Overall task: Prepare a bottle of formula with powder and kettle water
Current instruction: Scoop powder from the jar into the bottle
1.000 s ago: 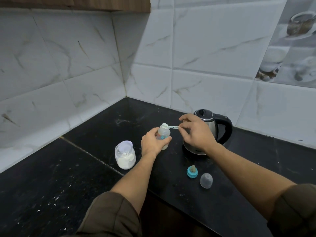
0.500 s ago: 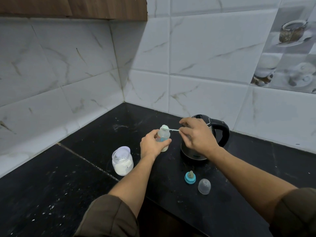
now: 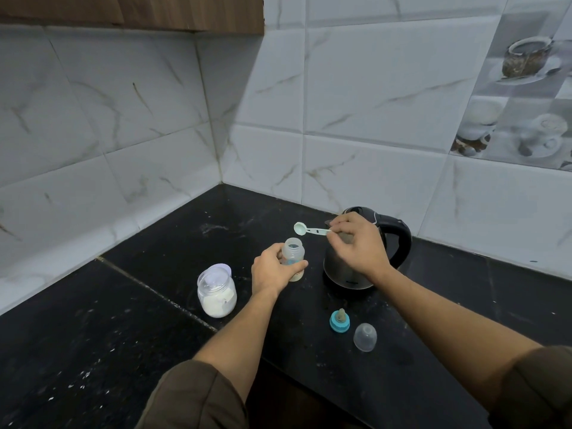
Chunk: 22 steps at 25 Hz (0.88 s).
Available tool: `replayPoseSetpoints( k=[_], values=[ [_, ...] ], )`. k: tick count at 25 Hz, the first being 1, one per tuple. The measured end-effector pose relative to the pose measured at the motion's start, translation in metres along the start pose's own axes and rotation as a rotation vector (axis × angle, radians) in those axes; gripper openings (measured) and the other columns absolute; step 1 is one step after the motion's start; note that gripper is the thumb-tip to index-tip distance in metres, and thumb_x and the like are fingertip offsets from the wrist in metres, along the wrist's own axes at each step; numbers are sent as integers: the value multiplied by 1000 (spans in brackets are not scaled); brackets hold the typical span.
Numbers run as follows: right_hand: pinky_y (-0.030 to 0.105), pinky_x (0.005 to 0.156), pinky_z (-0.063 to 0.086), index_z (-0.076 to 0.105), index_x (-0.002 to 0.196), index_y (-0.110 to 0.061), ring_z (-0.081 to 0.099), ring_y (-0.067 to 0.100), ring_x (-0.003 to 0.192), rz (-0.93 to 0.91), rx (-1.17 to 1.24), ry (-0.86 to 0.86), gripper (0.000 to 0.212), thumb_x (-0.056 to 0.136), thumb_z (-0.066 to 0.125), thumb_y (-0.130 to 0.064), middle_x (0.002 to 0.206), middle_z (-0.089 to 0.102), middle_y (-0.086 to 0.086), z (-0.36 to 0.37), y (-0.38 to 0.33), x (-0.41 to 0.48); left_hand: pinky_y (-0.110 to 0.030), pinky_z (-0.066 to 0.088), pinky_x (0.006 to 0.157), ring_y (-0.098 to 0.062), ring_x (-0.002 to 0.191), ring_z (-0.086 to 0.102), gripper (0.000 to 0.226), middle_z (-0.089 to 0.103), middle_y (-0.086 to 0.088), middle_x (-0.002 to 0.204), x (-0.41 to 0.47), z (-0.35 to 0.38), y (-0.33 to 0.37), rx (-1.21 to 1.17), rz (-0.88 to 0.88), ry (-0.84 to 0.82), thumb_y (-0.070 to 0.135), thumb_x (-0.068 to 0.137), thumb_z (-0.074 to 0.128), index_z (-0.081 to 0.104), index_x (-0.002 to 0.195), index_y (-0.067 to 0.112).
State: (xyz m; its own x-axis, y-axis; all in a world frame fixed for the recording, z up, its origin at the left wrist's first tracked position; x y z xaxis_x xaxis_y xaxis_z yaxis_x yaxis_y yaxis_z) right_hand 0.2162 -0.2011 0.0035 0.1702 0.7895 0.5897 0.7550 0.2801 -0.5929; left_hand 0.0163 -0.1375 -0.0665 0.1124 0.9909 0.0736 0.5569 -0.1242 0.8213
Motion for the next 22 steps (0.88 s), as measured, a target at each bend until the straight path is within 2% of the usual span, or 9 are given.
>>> replayPoseSetpoints(
  k=[2,4,6,8,11,16,18,20,22],
  values=[
    [23,82,50,79,76,-15,67,7,92,254,168,-61,15,89,75,-9,101,73,-4,1,4,-1,-37,55,98,-9,105,68,58,74,11,111,-4,7,-11,-1,-34,-49,44,68,94,69,118,28],
    [23,76,45,77,75,-5,62,8,81,424,291,-111,16,90,72,-5,92,73,-1,4,9,-6,-36,55,98,-9,104,68,57,74,12,109,-10,14,-24,-13,-64,-88,43,67,95,70,115,29],
    [26,67,42,75,76,2,53,11,67,548,361,-125,17,90,70,-6,73,63,2,7,16,-14,-36,55,98,-8,102,69,56,75,12,106,-17,22,-37,-32,-96,-119,39,65,97,70,113,29],
    [24,57,37,78,75,-5,43,8,53,628,342,-124,18,89,69,-10,56,53,-4,8,22,-21,-37,55,99,-9,101,69,56,75,12,104,-26,32,-51,-47,-128,-150,36,64,98,70,112,29],
    [21,51,36,79,71,-13,39,5,47,658,290,-149,19,88,69,-12,48,49,-12,9,22,-26,-39,55,99,-8,100,70,56,75,13,101,-36,41,-67,-69,-164,-171,35,61,98,70,110,30],
    [21,51,39,79,76,-18,44,4,50,626,265,-185,17,90,70,-13,57,59,-9,15,18,-29,-37,54,101,-10,106,69,59,75,12,107,-36,43,-69,-72,-173,-164,33,63,98,69,114,29],
    [23,56,41,80,78,-19,46,5,54,610,254,-189,16,90,71,-13,58,61,-11,18,20,-28,-37,50,106,-14,119,64,75,72,8,122,-38,40,-66,-45,-184,-179,37,62,99,66,128,25],
    [24,58,41,80,77,-20,48,5,56,587,242,-185,16,89,71,-14,53,60,-16,18,20,-24,-39,44,114,-18,135,55,103,62,4,143,-40,36,-63,-7,-200,-212,43,59,99,53,148,21],
    [24,58,40,79,76,-21,48,5,55,553,246,-176,16,89,71,-16,50,58,-17,17,15,-15,-40,36,121,-18,145,45,122,51,3,155,-41,26,-58,18,-191,-236,47,57,100,38,159,18]
  ],
)
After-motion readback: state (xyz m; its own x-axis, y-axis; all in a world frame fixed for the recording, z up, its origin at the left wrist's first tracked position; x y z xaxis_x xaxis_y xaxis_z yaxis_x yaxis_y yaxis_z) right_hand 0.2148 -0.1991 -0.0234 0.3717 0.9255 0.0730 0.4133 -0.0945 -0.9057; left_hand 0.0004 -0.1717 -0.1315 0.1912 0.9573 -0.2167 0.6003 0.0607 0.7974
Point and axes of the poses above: each hand's wrist, its own x-axis towards the middle knuckle, its own z-axis out of the palm, y = z × x, the point moved 3 cm from there along x, towards the middle knuckle
